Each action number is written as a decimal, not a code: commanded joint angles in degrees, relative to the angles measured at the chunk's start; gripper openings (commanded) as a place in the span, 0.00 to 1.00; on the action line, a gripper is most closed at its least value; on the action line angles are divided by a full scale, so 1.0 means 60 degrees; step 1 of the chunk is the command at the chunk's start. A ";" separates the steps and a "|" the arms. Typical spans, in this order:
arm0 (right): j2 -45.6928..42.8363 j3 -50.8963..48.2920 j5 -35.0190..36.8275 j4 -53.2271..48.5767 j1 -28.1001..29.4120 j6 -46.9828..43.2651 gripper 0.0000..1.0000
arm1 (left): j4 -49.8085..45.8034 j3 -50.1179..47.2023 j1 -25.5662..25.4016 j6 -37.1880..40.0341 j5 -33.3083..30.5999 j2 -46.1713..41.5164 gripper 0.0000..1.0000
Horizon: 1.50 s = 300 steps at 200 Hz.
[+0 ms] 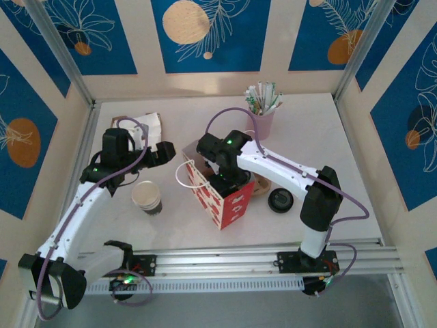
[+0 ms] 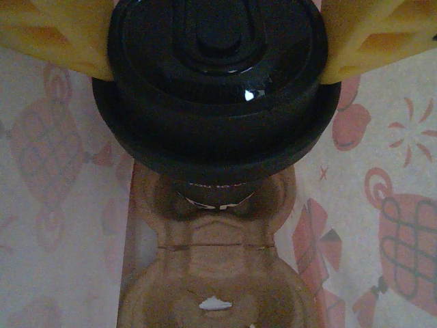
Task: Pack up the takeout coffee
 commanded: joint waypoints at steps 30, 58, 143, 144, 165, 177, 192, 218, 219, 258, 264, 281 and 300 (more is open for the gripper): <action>0.0184 -0.0048 -0.0347 -0.0163 -0.0075 -0.0069 0.66 | 0.0200 -0.0006 0.0055 -0.0019 0.0171 -0.0011 0.99; 0.0221 -0.0057 -0.0376 -0.0135 -0.0077 -0.0069 0.66 | 0.0152 0.0071 0.0039 0.0010 0.0164 0.0019 0.99; 0.0363 0.0063 -0.0477 -0.0164 -0.0093 -0.0111 0.66 | 0.0082 0.0205 0.0053 0.0069 0.0172 0.0091 0.99; 0.0363 0.0060 -0.0478 -0.0164 -0.0092 -0.0117 0.66 | 0.0077 0.0208 0.0050 0.0068 0.0172 0.0098 0.99; 0.0363 0.0069 -0.0479 -0.0165 -0.0092 -0.0121 0.66 | 0.0103 0.0209 0.0039 0.0053 0.0186 0.0106 0.99; 0.0348 0.0028 -0.0479 -0.0119 -0.0092 -0.0117 0.66 | 0.0110 0.0206 0.0050 0.0055 0.0182 0.0116 0.99; 0.0378 0.0010 -0.0505 -0.0108 -0.0093 -0.0133 0.66 | 0.0110 0.0223 0.0045 0.0053 0.0201 0.0123 0.99; 0.0393 -0.0042 -0.0524 -0.0047 -0.0092 -0.0125 0.66 | 0.0097 0.0200 0.0042 0.0088 0.0163 0.0092 0.99; 0.0393 -0.0044 -0.0523 -0.0047 -0.0099 -0.0123 0.66 | 0.0099 0.0191 0.0044 0.0085 0.0167 0.0092 0.99; 0.0406 -0.0032 -0.0509 -0.0032 -0.0114 -0.0158 0.66 | 0.0112 0.0162 0.0038 0.0075 0.0183 0.0076 0.99; 0.0416 -0.0032 -0.0504 -0.0014 -0.0107 -0.0159 0.66 | 0.0103 0.0167 0.0046 0.0085 0.0178 0.0061 0.99; 0.0469 -0.0017 -0.0519 -0.0017 -0.0115 -0.0152 0.66 | 0.0078 0.0166 0.0046 0.0104 0.0160 0.0042 0.99; 0.0480 -0.0022 -0.0536 0.0012 -0.0121 -0.0153 0.66 | 0.0075 0.0172 0.0045 0.0104 0.0154 0.0007 0.99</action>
